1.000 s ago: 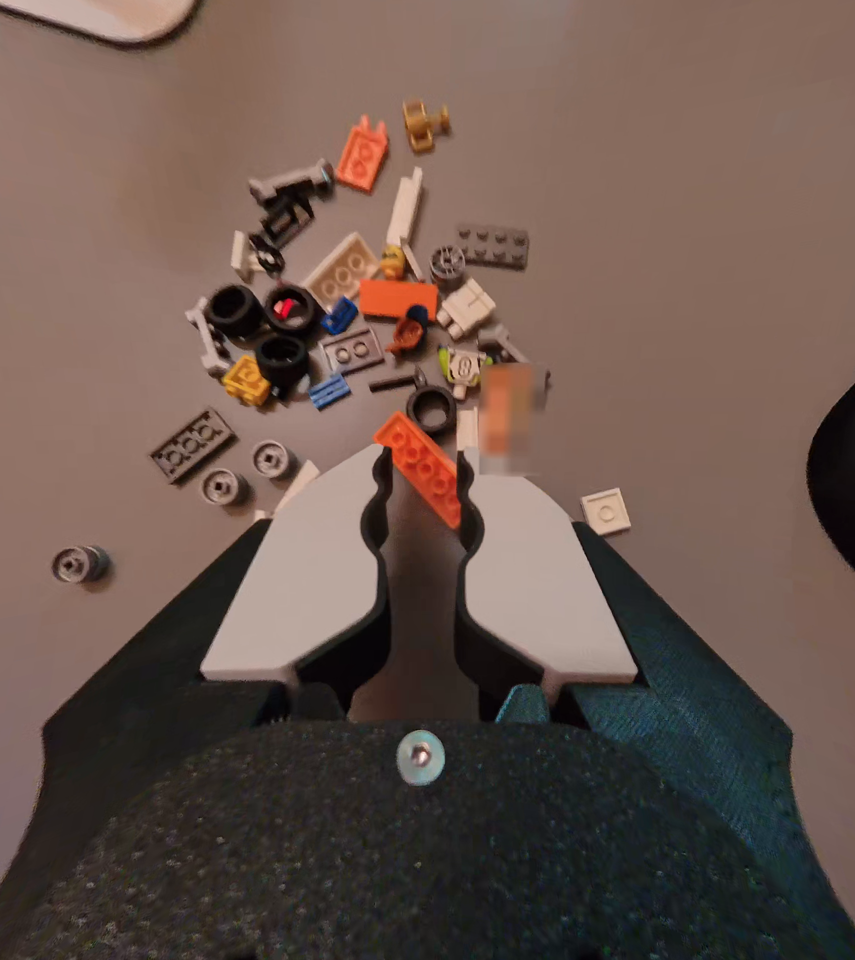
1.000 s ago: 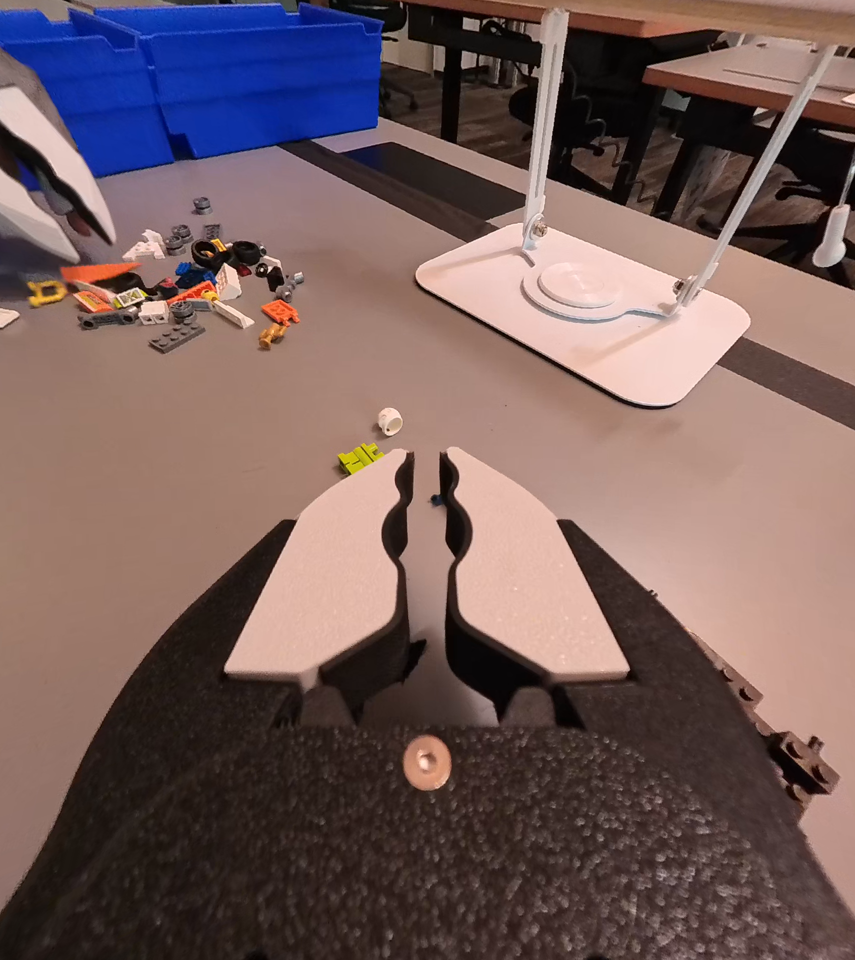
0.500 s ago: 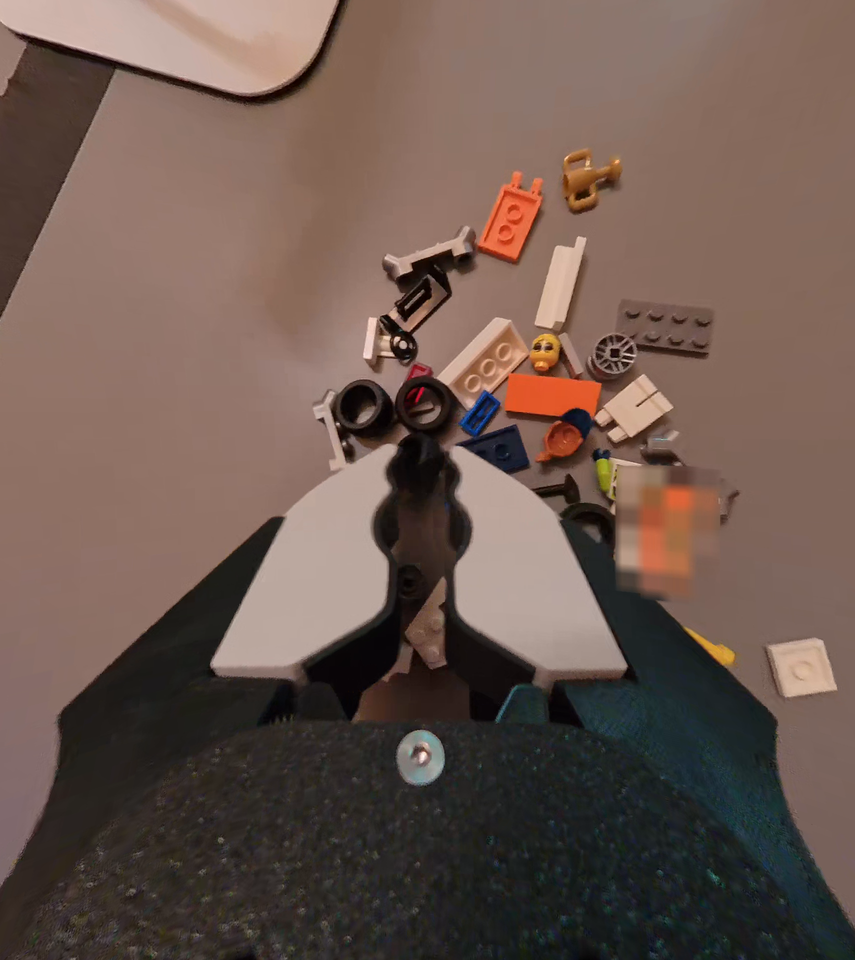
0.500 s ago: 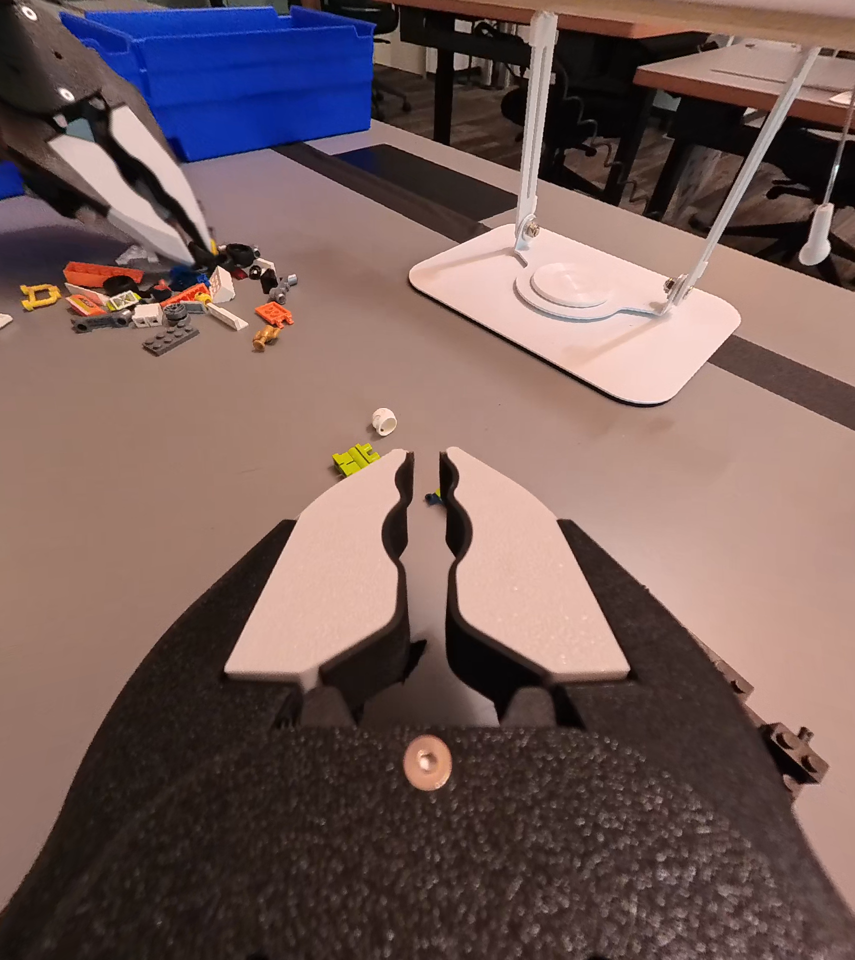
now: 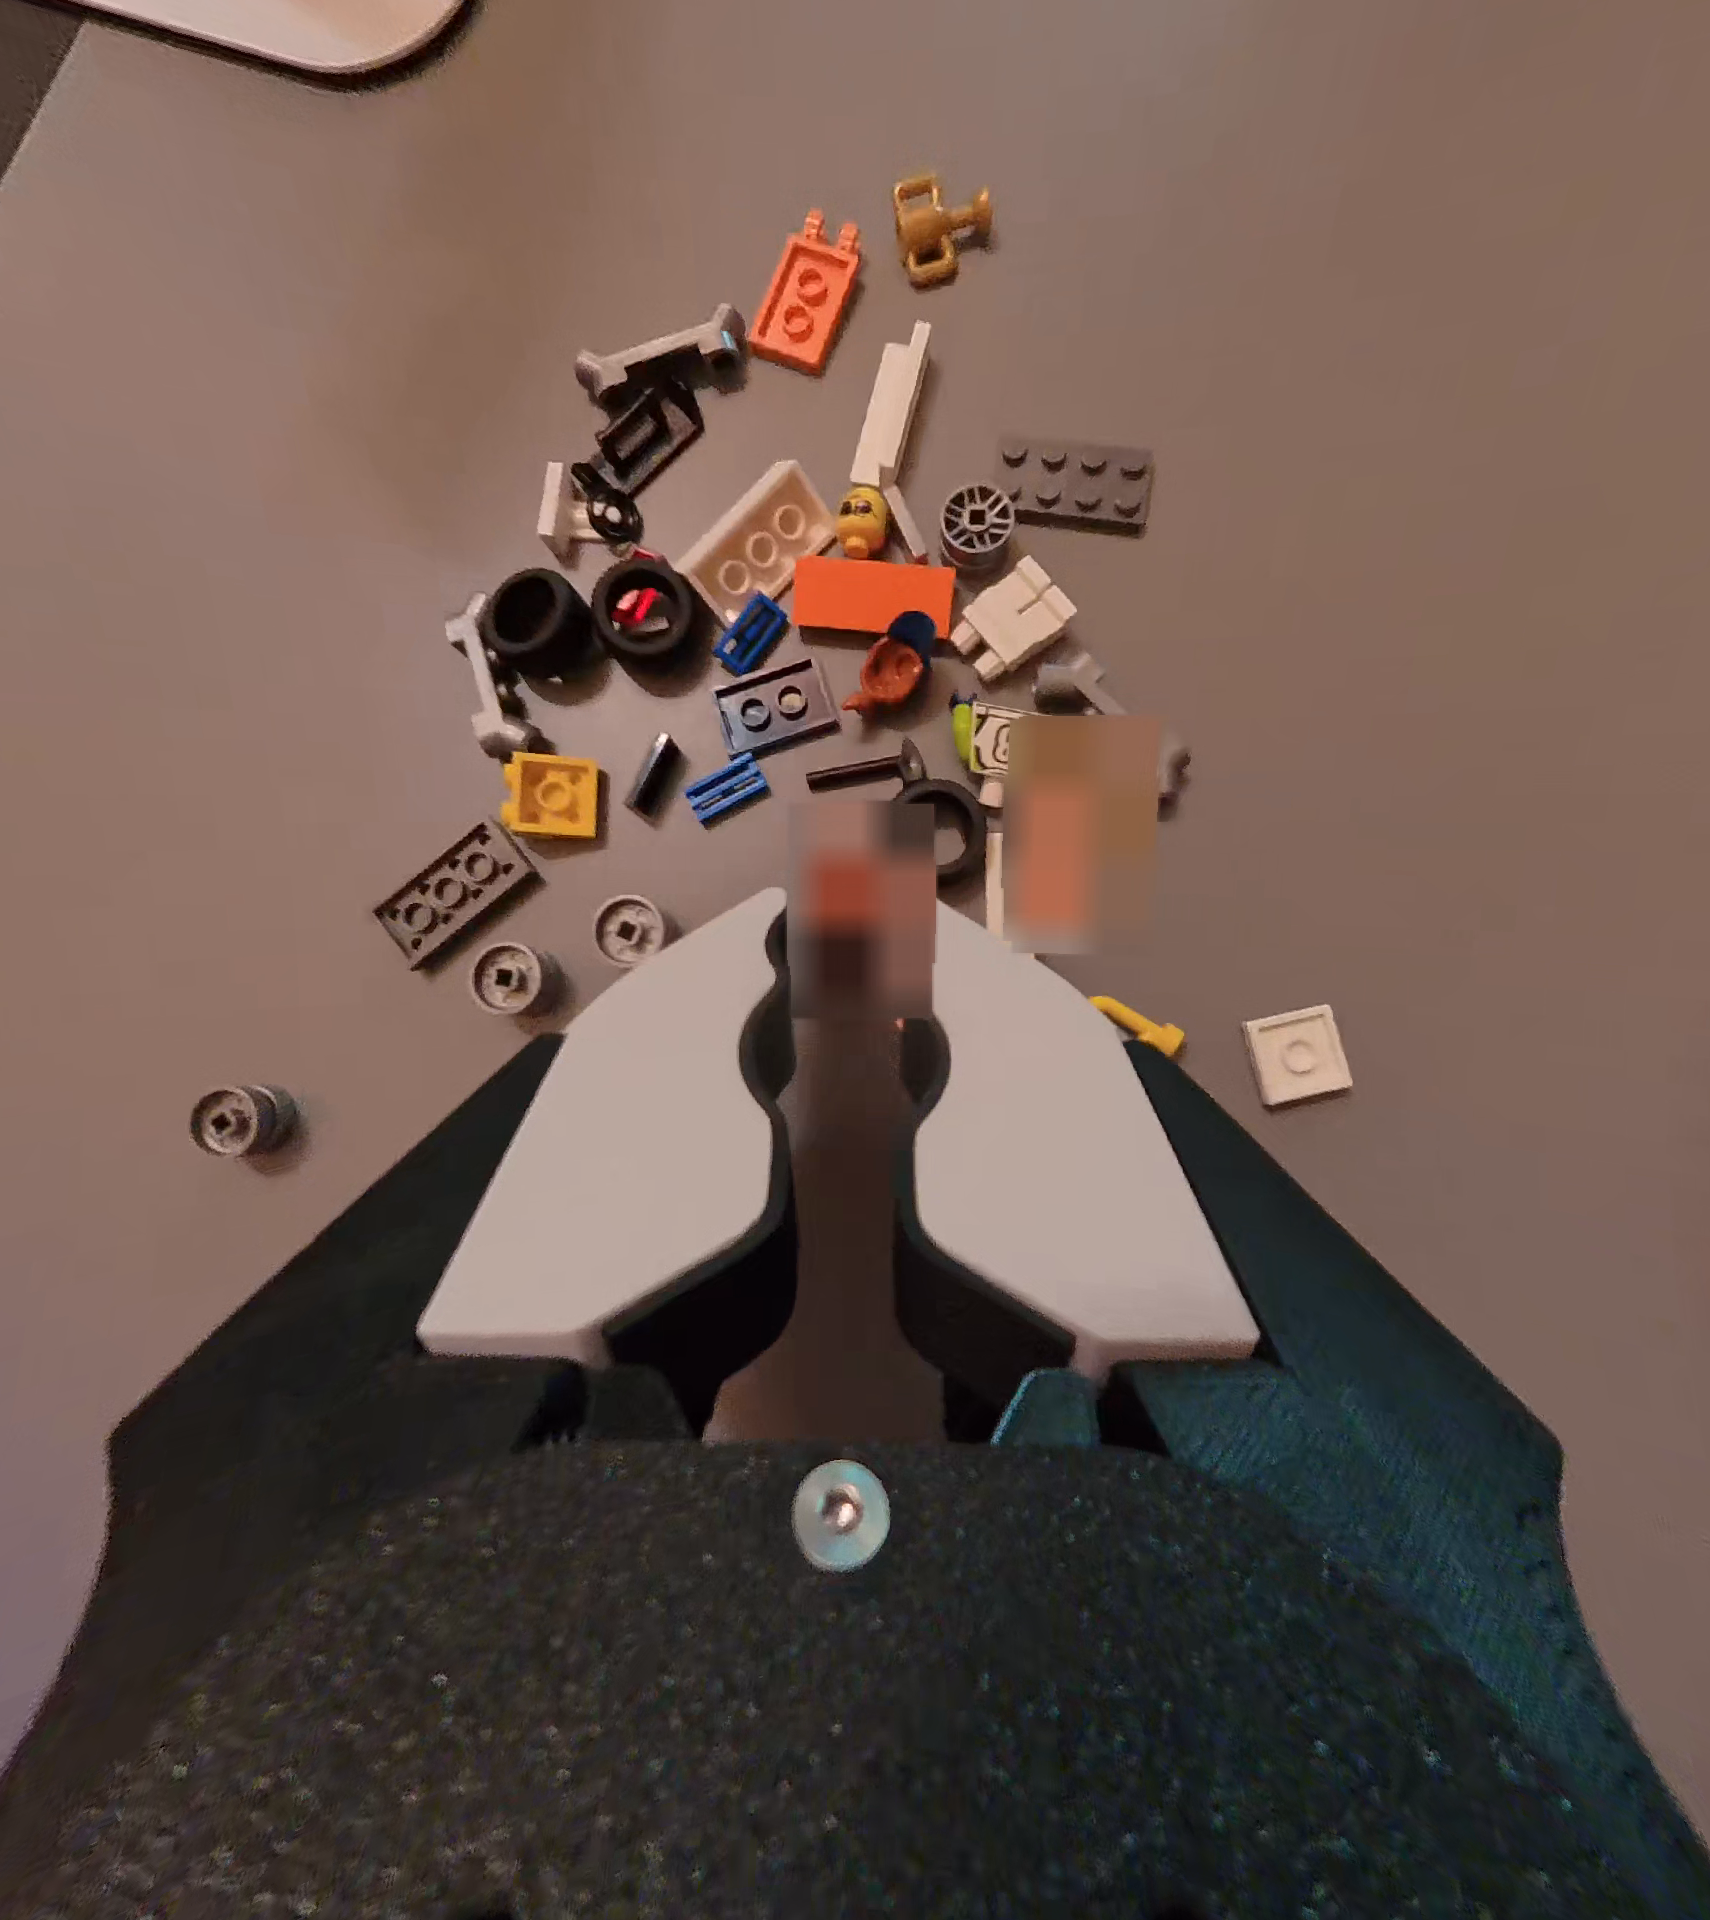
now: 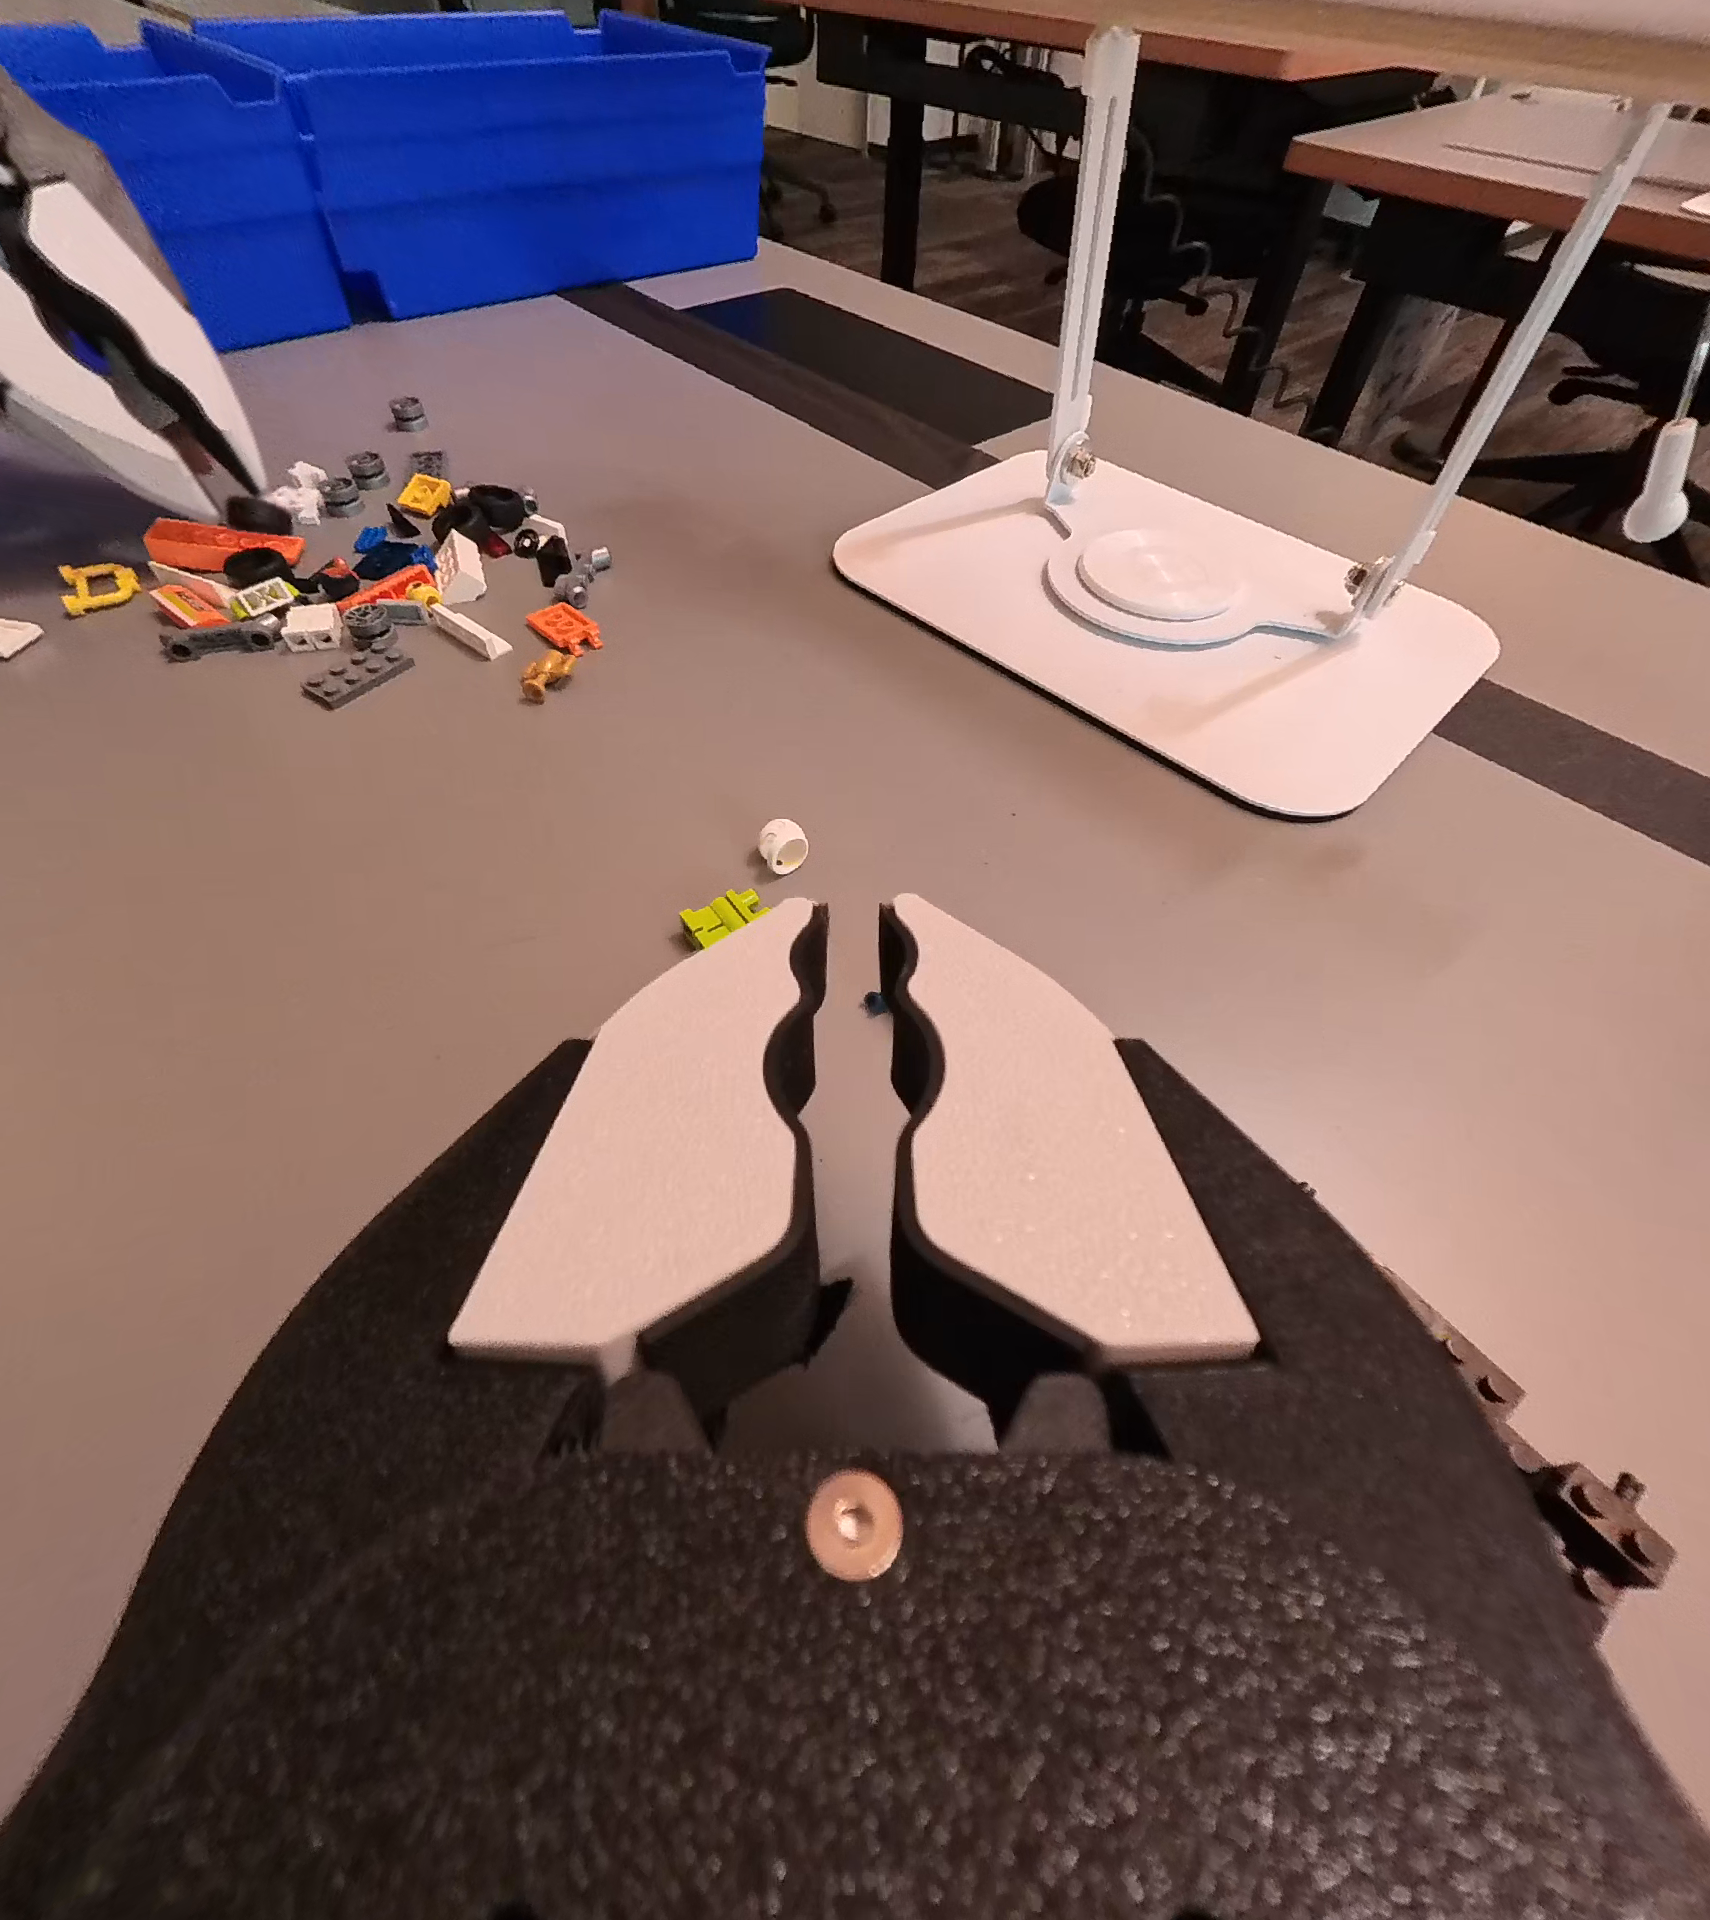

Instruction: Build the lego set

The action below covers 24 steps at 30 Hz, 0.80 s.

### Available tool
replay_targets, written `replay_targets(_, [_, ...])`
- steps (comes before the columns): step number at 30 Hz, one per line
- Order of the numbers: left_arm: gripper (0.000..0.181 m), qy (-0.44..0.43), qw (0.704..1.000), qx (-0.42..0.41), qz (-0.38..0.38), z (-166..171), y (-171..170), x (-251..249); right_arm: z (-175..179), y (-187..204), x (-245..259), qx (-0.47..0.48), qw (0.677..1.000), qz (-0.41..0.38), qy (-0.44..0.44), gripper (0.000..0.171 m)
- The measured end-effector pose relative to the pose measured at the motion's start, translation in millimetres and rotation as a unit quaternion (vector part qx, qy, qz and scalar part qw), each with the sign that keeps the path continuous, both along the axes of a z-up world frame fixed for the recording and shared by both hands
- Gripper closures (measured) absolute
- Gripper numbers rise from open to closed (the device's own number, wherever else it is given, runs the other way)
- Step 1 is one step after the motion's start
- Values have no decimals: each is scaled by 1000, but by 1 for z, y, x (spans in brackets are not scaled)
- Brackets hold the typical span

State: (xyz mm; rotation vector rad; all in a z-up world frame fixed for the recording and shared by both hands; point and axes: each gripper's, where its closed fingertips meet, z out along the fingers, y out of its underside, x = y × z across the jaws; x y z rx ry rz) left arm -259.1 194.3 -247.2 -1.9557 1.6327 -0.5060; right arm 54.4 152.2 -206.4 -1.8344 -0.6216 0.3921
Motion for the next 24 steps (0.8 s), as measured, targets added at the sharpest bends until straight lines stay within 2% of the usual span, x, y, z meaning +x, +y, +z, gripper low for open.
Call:
replay_targets(6, [162,-52,999,-3,5,15,-7,2,-1,0,0,-1,1000,-1,-3,162])
replay_targets(10, [161,-92,995,11,41,31,9,-4,-1,0,0,-1,1000,-1,-3,162])
replay_targets(14, [158,-75,994,29,75,30,37,-4,-2,0,-1,-2,1000,1,-2,162])
replay_targets(20, [157,-36,998,5,56,12,71,22,-1,0,-1,0,1000,-1,-4,162])
replay_targets(24, [157,20,999,-25,27,-7,82,32,0,0,0,0,1000,-2,-2,162])
